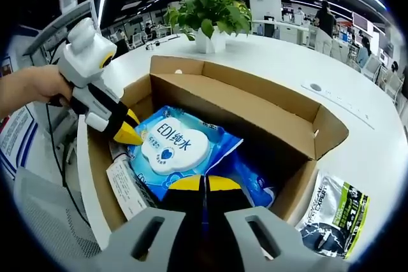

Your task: Operate the shoe box by opening the lid, removing the specified soft item, and placing it in the target area until the item is outside and the box remains undamaged.

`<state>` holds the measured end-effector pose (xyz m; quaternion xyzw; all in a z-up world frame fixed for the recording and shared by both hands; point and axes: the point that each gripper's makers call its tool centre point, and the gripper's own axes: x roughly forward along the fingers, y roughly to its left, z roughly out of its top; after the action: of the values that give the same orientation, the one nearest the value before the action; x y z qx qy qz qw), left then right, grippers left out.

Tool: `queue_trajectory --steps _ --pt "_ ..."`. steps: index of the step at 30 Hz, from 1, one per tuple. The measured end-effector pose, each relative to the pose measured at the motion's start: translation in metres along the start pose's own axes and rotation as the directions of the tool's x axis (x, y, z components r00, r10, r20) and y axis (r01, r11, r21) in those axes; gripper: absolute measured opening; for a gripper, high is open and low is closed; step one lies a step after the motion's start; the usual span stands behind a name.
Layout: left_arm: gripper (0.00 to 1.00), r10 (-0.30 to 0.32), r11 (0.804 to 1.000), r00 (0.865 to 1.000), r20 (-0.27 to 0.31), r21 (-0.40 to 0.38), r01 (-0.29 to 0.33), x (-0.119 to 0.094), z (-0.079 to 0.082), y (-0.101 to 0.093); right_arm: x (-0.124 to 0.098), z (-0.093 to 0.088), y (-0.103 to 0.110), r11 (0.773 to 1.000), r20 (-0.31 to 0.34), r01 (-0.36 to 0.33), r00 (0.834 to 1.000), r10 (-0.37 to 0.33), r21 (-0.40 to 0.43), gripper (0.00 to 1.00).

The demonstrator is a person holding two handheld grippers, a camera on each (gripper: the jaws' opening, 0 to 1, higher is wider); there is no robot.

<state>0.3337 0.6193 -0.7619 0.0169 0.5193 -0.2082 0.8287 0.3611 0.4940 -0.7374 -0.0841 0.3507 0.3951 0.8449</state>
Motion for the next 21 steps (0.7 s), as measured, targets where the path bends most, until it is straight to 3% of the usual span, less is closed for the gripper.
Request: queue_trajectory --steps 6,21 --pt "0.02 0.008 1.000 0.999 0.036 -0.027 -0.007 -0.006 0.004 0.006 0.000 0.000 -0.001 1.000 0.002 0.004 1.000 -0.004 -0.001 0.00" --pt "0.00 -0.001 0.999 0.991 0.132 -0.042 0.007 -0.029 0.018 0.001 -0.007 0.002 -0.004 1.000 -0.010 0.022 1.000 -0.022 -0.009 0.00"
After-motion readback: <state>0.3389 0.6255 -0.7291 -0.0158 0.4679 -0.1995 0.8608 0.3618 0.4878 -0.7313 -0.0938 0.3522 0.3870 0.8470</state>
